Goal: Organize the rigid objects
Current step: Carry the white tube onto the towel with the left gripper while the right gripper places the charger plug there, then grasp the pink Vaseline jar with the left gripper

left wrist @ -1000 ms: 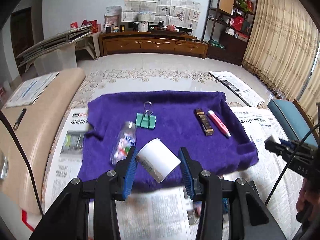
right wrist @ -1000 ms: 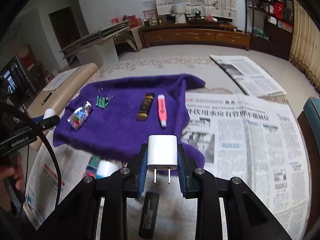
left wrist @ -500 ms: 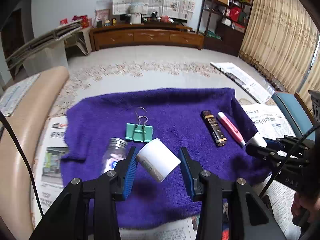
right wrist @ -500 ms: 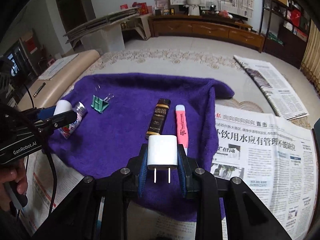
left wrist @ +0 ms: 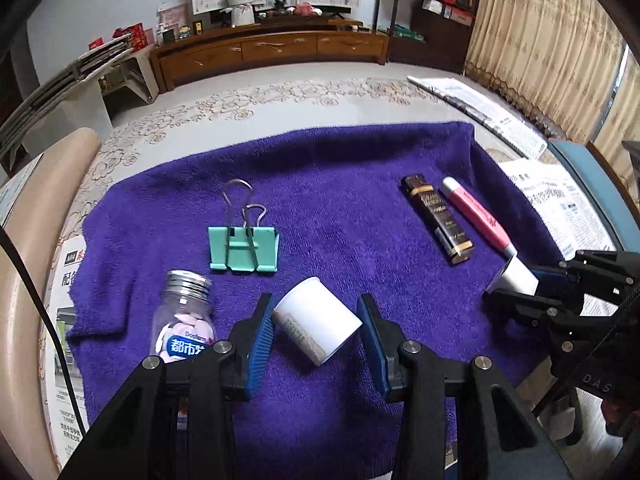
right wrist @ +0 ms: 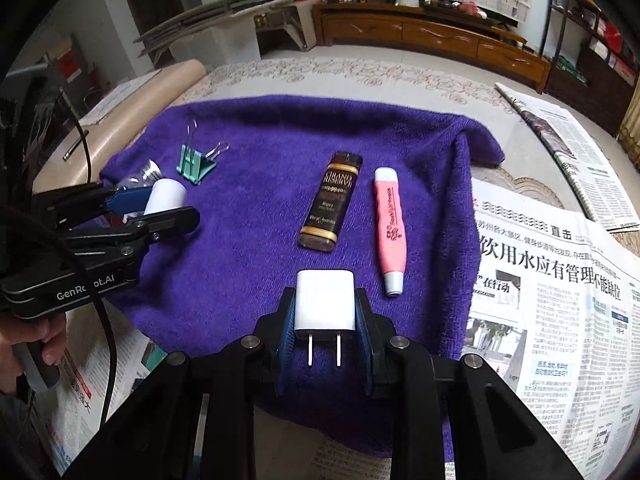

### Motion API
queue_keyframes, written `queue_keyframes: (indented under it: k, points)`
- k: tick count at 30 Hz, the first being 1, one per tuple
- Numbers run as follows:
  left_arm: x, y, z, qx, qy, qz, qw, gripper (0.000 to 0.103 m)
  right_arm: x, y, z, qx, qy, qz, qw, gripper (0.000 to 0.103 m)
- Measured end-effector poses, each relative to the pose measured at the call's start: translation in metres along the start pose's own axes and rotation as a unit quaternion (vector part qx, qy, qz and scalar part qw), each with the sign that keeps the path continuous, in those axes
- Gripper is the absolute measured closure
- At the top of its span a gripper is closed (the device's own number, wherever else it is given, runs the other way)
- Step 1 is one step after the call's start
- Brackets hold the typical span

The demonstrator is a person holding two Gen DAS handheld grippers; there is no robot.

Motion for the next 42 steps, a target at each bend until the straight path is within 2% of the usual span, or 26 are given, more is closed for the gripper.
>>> queue_keyframes:
  k: [6,13,15,17,19,20,21,22,23,24,29,30,31,32,37,42]
  points:
    - [-0.001,0.005,-0.003,0.010,0.021,0.010,0.9997,0.063,-0.003,0.002,0.001,-0.002,-0.007,0.001,1.000,0.076]
    - [-0.003,0.004,-0.002,0.005,0.028,0.008,0.9996,0.061,-0.005,0.003,0.003,-0.005,-0.022,-0.004,1.000,0.075]
    - [-0.003,0.005,0.000,0.004,0.024,0.008,0.9997,0.055,-0.005,0.002,0.002,0.001,-0.023,-0.005,1.000,0.074]
    - [-0.005,0.005,-0.002,-0.007,0.023,0.005,0.9997,0.039,-0.004,0.002,0.002,0.005,-0.023,-0.005,1.000,0.071]
    - [-0.005,0.003,-0.004,-0.006,0.024,-0.003,0.9997,0.038,-0.004,0.000,0.002,0.007,-0.022,-0.009,1.000,0.068]
    - [-0.006,0.002,-0.005,-0.009,0.025,-0.005,0.9996,0.036,-0.005,-0.001,0.003,0.012,-0.023,-0.011,1.000,0.062]
    - [-0.007,0.001,-0.006,-0.013,0.024,-0.007,0.9996,0.035,-0.005,-0.004,0.005,0.019,-0.026,-0.013,0.999,0.050]
    - [-0.007,-0.001,-0.007,-0.015,0.021,-0.010,0.9996,0.033,-0.006,-0.008,0.008,0.024,-0.030,-0.019,0.999,0.041]
    - [-0.008,-0.004,-0.007,-0.018,0.017,-0.015,0.9996,0.031,-0.006,-0.013,0.010,0.017,-0.034,-0.025,0.999,0.021]
    - [-0.009,-0.008,-0.007,-0.023,0.012,-0.020,0.9994,0.030,-0.007,-0.017,0.010,0.006,-0.036,-0.030,0.999,0.006]
    - [-0.013,-0.032,-0.009,-0.043,-0.008,-0.047,0.9979,0.018,-0.016,-0.047,0.011,-0.001,-0.030,-0.051,0.998,0.005]
    - [-0.016,-0.038,-0.010,-0.048,-0.012,-0.053,0.9974,0.014,-0.018,-0.052,0.010,-0.003,-0.026,-0.054,0.998,0.004]
    - [-0.018,-0.046,-0.012,-0.054,-0.018,-0.060,0.9966,0.004,-0.022,-0.059,0.009,-0.006,-0.021,-0.058,0.998,0.002]
    - [-0.021,-0.051,-0.012,-0.057,-0.022,-0.064,0.9961,0.000,-0.025,-0.064,0.009,-0.010,-0.018,-0.059,0.998,0.000]
    - [-0.050,-0.074,-0.013,-0.032,-0.041,-0.075,0.9958,0.000,-0.056,-0.094,-0.004,-0.034,0.023,-0.072,0.997,0.000]
    - [-0.088,-0.068,-0.022,-0.029,-0.061,-0.045,0.9967,0.000,-0.091,-0.102,-0.025,-0.020,0.080,-0.076,0.994,0.000]
Point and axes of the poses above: each gripper's, at about its wrist camera, not at the fingertips, and y roughly the way its jaws point, z to its left, x to its top, the point moved 10 cm from there along y, roughly the way its jaws point, and after that the axes turned 10 degrees about z, right-handed, at the moved point
